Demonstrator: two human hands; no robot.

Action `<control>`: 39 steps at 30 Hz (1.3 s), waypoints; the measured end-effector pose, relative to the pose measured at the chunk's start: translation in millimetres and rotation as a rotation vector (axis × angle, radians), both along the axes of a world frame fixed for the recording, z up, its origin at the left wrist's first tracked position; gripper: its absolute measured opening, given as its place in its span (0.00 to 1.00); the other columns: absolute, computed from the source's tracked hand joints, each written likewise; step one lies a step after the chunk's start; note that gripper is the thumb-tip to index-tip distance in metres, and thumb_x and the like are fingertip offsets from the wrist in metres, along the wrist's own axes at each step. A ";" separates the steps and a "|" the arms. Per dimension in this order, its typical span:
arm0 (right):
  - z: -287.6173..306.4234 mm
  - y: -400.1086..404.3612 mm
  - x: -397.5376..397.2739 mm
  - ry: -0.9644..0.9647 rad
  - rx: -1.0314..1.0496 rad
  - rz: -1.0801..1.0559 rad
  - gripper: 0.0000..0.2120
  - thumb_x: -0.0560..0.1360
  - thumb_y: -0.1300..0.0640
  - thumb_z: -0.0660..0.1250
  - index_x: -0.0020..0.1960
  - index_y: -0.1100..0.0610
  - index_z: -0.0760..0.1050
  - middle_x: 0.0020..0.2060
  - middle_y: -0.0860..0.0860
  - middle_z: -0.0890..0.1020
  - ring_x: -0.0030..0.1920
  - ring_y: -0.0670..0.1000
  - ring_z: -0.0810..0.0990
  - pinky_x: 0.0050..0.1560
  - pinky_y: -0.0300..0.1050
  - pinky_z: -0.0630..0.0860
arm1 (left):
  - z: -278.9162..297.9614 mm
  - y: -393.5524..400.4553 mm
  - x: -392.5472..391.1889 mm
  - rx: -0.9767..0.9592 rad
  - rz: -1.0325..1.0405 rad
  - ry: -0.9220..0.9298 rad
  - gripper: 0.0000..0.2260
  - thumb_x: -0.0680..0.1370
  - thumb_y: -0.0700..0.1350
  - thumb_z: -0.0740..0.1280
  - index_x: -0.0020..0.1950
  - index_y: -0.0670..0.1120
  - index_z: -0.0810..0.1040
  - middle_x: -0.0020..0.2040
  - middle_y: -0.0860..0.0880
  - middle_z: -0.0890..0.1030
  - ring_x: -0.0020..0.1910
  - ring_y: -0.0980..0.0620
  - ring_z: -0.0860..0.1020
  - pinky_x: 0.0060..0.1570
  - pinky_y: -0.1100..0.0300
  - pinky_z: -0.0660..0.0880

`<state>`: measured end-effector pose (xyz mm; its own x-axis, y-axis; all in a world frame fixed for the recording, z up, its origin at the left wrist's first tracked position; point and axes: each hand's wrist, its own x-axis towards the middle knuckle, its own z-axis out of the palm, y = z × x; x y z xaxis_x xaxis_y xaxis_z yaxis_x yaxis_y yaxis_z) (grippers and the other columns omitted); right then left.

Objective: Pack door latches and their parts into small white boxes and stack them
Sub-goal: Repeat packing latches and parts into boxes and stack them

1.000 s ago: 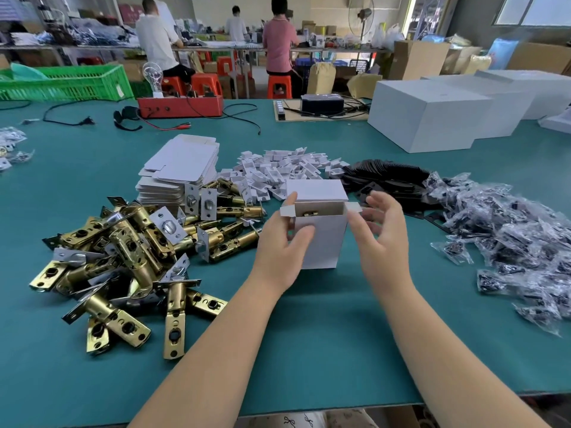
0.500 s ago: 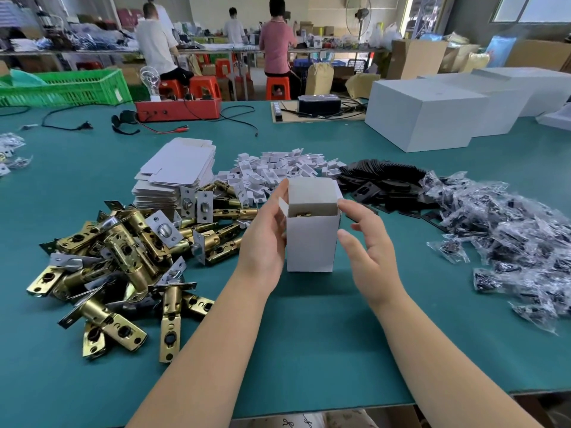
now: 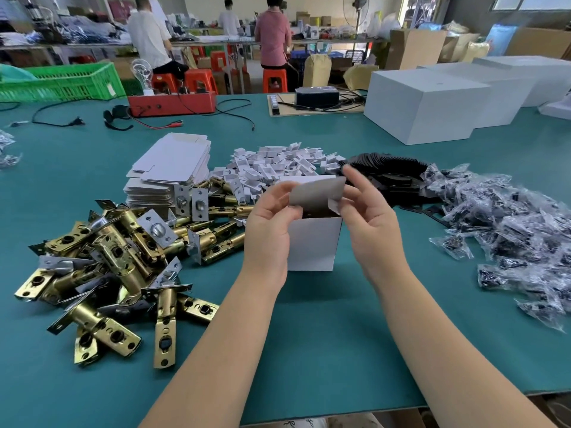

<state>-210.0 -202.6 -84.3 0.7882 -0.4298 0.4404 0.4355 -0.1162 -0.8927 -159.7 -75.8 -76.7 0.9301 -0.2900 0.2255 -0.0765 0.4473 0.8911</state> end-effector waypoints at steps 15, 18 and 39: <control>-12.6 8.9 -13.8 0.019 -0.116 0.034 0.07 0.73 0.59 0.62 0.44 0.49 0.77 0.55 0.40 0.80 0.58 0.44 0.77 0.56 0.39 0.71 | -13.4 5.5 -3.0 0.123 -0.035 -0.024 0.10 0.67 0.44 0.71 0.46 0.56 0.82 0.46 0.54 0.81 0.47 0.52 0.76 0.48 0.56 0.74; -13.9 10.8 -14.3 0.036 -0.175 0.006 0.07 0.75 0.57 0.63 0.48 0.46 0.76 0.57 0.39 0.78 0.57 0.42 0.77 0.57 0.37 0.70 | -14.1 16.3 3.4 0.161 -0.088 -0.097 0.13 0.69 0.43 0.72 0.52 0.54 0.81 0.46 0.59 0.82 0.46 0.59 0.78 0.46 0.64 0.76; -2.0 13.0 -2.2 -0.011 -0.317 -0.133 0.11 0.78 0.57 0.61 0.50 0.39 0.74 0.48 0.39 0.78 0.52 0.38 0.75 0.52 0.31 0.69 | -0.8 19.5 7.7 0.438 0.099 -0.490 0.09 0.82 0.43 0.62 0.54 0.56 0.78 0.42 0.66 0.80 0.41 0.67 0.75 0.42 0.74 0.68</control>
